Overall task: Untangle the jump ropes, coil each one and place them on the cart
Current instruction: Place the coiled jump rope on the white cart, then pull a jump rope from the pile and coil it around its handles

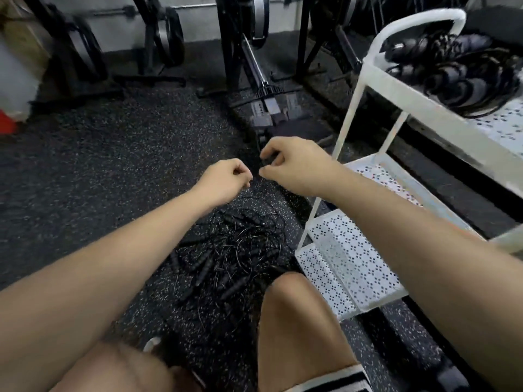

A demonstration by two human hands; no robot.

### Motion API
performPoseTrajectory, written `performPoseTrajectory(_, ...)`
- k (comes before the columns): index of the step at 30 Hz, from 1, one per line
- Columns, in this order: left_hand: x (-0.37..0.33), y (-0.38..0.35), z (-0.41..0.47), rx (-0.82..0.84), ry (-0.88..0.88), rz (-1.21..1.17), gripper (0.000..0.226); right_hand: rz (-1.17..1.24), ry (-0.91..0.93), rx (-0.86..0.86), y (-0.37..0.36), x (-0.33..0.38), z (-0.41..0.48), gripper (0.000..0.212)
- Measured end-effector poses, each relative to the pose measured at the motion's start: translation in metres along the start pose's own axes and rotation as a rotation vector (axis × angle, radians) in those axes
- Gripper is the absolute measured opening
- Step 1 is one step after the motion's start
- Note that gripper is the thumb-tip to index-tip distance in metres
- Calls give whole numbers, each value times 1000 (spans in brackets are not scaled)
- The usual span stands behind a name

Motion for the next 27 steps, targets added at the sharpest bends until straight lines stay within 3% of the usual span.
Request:
performPoseTrajectory(9,154,-65,-2,108,250,-67,14,53,-159,234,-164,-68,80,16)
performPoseTrajectory(14,248,-114,6,160,373,-89,13,27,-165,425,-247,-113,121,27)
performPoseTrajectory(21,333,-208,-3,360,384,-3,3,4,-359,577,-354,-208,146,17)
performPoseTrajectory(24,349,-253,-9,441,368,0,11,-21,-415,632,-395,-251,139,14)
performPoseTrajectory(27,357,-295,-16,488,343,-69,11,-173,-432,693,-431,-295,127,24)
Point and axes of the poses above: each hand's wrist, its own z-axis towards the middle knuckle, its own y-axis out of the back of the hand, x = y × z, the point moved 2 cm from there along z, towards the middle knuckle, and after that the axes turned 13 degrees about -y, right-handed, at the moved point
